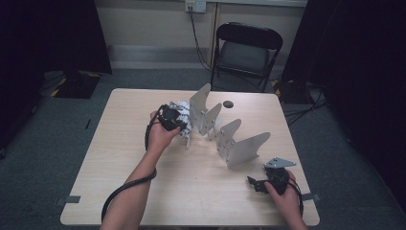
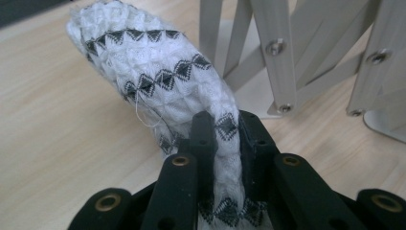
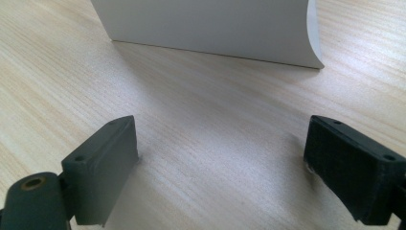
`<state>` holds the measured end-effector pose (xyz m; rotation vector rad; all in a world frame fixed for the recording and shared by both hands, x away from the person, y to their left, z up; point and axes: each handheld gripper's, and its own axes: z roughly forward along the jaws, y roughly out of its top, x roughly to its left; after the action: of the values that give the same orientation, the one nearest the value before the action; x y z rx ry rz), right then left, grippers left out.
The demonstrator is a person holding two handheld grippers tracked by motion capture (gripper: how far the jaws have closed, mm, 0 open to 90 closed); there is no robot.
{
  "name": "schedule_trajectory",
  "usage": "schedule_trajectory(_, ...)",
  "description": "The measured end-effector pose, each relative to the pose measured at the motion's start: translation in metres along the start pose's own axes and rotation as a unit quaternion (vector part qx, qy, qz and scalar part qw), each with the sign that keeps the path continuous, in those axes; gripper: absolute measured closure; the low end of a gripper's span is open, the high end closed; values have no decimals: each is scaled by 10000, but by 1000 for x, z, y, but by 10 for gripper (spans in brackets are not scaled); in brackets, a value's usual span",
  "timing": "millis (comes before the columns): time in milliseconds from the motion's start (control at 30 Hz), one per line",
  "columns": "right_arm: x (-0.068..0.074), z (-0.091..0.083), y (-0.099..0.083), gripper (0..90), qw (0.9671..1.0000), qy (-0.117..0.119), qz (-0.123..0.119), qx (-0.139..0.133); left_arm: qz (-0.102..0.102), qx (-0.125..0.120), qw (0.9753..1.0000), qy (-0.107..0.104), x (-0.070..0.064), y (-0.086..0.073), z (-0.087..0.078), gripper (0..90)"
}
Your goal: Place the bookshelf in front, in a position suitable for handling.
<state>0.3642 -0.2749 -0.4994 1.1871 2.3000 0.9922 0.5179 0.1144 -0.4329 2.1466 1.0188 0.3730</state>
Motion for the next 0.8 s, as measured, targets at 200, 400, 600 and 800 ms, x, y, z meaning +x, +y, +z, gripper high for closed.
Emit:
schedule_trajectory(200,0,0,0,106,10000,-1,-2,-1,-113,144,9998,-3,2,-15,13,780)
schedule_trajectory(400,0,0,0,105,10000,-1,0,-1,-143,163,9996,154,5,-25,13,713)
schedule_trajectory(600,0,0,0,105,10000,-2,-1,-1,-302,184,9983,461,13,-37,8,619)
schedule_trajectory(800,0,0,0,106,10000,-1,-5,5,-358,84,9974,614,20,-38,-1,567)
